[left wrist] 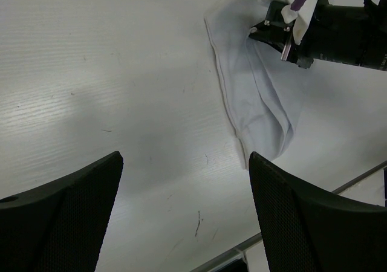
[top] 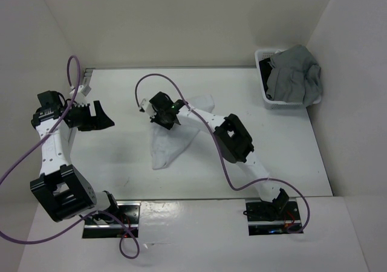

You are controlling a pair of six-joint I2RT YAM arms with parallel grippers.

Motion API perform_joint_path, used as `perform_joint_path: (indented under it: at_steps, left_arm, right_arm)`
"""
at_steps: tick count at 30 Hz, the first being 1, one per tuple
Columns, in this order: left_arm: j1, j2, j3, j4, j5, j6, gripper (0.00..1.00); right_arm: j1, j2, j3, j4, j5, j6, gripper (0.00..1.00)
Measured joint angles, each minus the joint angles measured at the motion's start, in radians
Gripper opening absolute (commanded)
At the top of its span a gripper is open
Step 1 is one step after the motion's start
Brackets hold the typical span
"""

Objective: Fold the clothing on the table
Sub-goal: Flatten the skirt out

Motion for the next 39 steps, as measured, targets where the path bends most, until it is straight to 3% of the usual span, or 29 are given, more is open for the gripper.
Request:
perform_joint_path:
  at_steps: [8,20,25,30,34,37,38,39]
  left_arm:
    - [0.000,0.000,0.000,-0.001,0.005,0.001,0.91]
    - [0.000,0.006,0.000,-0.008,0.018,0.006,0.91]
    - [0.000,0.006,0.000,-0.011,0.019,0.006,0.91]
    - [0.000,0.012,0.000,-0.011,0.021,0.021,0.91]
    - [0.000,0.013,0.000,-0.011,0.025,0.025,0.91]
    - [0.000,0.018,0.000,-0.012,0.028,0.026,0.92]
    - [-0.002,0.020,0.000,-0.012,0.027,0.027,0.92]
    - [-0.008,0.023,0.000,-0.013,0.026,0.027,0.92]
  right_arm:
    - [0.000,-0.086,-0.070,-0.010,-0.002,0.001,0.02]
    - [0.013,-0.678,-0.402,-0.071,0.008,-0.034,0.09]
    - [0.097,-0.766,-0.572,-0.186,0.021,-0.081,0.23]
    - [0.174,-0.777,-0.739,-0.341,0.014,-0.121,0.23]
    - [0.198,-0.814,-0.795,-0.456,-0.012,-0.143,0.30]
    - [0.200,-0.867,-0.801,-0.501,-0.027,-0.149,0.42]
    - [0.200,-0.885,-0.801,-0.506,-0.030,-0.149,0.53]
    - [0.200,-0.901,-0.802,-0.505,-0.027,-0.142,0.59]
